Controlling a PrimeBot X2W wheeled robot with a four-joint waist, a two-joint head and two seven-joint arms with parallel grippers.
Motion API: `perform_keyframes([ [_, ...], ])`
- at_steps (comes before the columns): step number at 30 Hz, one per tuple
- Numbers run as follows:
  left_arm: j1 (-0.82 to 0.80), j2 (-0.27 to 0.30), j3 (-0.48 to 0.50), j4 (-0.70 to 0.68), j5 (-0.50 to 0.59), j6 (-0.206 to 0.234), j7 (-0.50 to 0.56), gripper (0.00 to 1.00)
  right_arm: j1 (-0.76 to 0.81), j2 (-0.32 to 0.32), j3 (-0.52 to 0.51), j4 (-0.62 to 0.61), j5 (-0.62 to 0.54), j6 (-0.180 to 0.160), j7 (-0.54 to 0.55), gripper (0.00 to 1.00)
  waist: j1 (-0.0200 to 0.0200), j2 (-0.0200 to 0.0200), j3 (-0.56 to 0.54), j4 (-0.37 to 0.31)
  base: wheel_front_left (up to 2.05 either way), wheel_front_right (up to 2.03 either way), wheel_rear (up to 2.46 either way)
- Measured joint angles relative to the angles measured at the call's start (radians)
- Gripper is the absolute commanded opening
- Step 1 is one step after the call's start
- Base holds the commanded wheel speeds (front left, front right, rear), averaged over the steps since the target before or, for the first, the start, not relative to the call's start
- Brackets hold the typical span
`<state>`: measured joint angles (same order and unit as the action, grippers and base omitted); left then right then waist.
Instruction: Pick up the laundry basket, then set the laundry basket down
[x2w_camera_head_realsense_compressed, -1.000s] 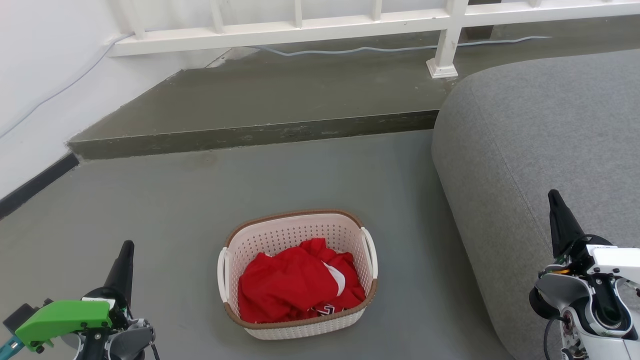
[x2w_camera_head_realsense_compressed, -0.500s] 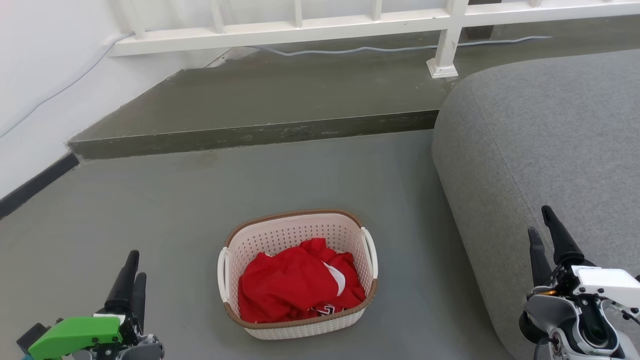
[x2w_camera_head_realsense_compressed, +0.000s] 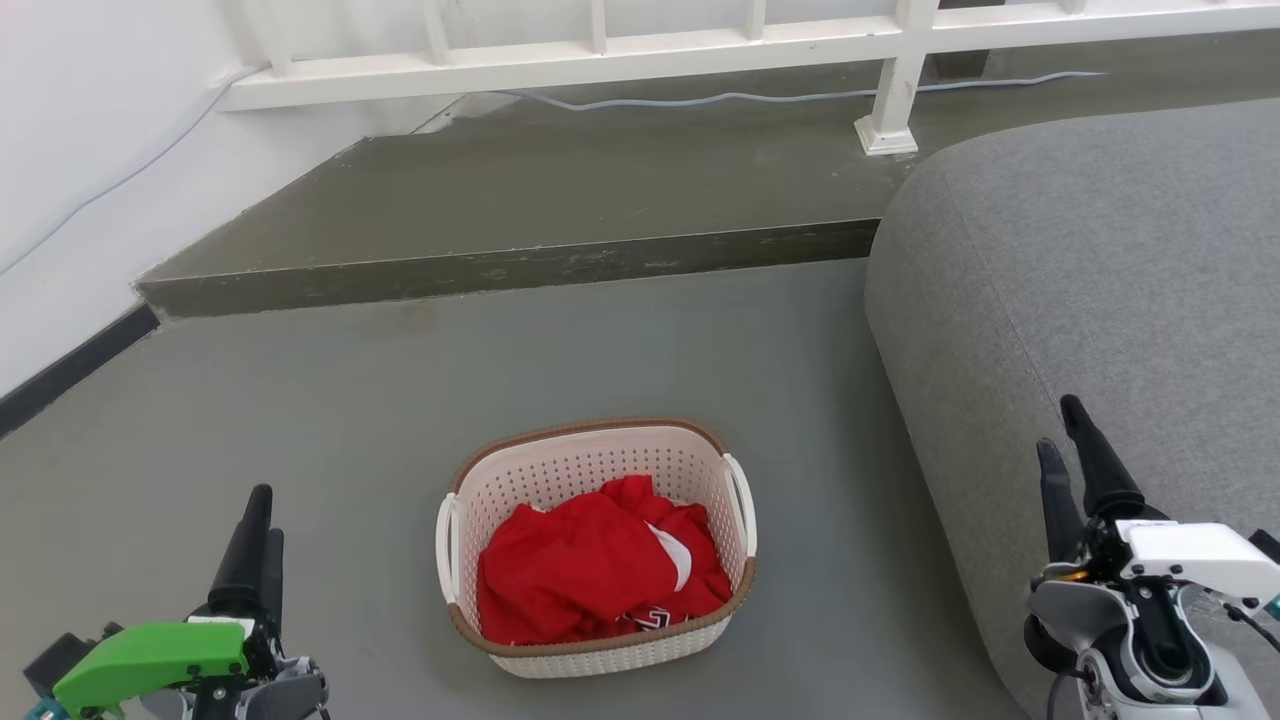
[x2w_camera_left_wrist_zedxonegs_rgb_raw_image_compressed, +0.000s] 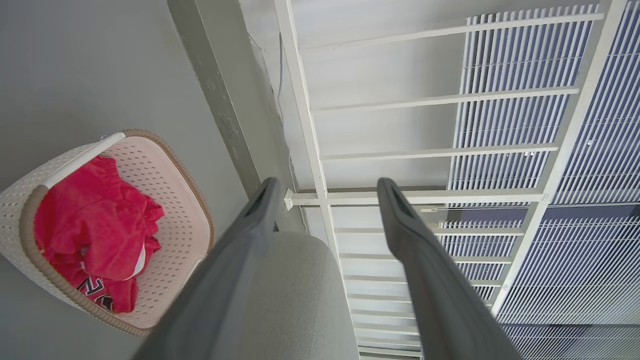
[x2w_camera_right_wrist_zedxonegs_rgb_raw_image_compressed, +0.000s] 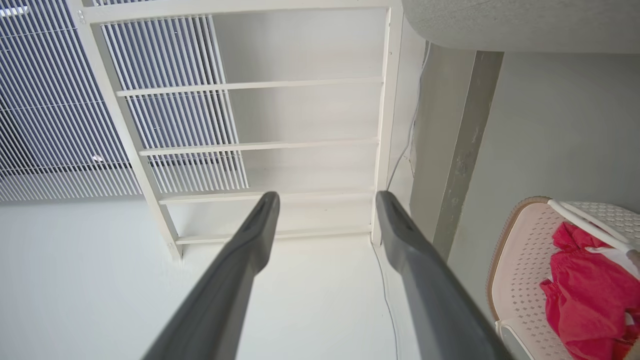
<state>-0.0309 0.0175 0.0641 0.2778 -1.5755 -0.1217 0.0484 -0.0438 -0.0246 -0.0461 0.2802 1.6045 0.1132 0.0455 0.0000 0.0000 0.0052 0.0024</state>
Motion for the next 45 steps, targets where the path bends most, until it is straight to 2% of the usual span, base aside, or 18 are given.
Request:
perform_keyframes([
  [11,0.000,0.030,-0.033,-0.030,0.118,0.000,-0.044,1.00,-0.013,-0.036,0.076,-0.014,-0.126,0.000,-0.045,1.00,0.0000,0.0000,0.002,0.000,0.00,0.00,0.00],
  [20,0.000,0.057,-0.065,-0.047,0.256,0.000,-0.077,1.00,-0.035,-0.064,0.154,-0.015,-0.248,0.001,-0.077,1.00,0.0000,0.0000,0.003,0.000,0.00,0.00,0.00],
  [30,-0.001,0.082,-0.083,-0.076,0.482,0.002,-0.113,1.00,-0.059,-0.088,0.216,-0.010,-0.412,-0.001,-0.116,1.00,0.0000,0.0000,0.002,0.001,0.00,0.00,0.00],
  [40,-0.001,0.087,-0.109,-0.098,0.671,0.026,-0.147,1.00,-0.092,-0.112,0.268,-0.011,-0.632,-0.054,-0.151,1.00,0.0000,0.0000,0.003,0.000,0.00,0.00,0.00],
  [45,-0.001,0.092,-0.147,-0.099,0.761,0.029,-0.166,1.00,-0.093,-0.111,0.298,-0.015,-0.707,-0.063,-0.164,1.00,0.0000,0.0000,0.003,-0.002,0.00,0.00,0.00],
])
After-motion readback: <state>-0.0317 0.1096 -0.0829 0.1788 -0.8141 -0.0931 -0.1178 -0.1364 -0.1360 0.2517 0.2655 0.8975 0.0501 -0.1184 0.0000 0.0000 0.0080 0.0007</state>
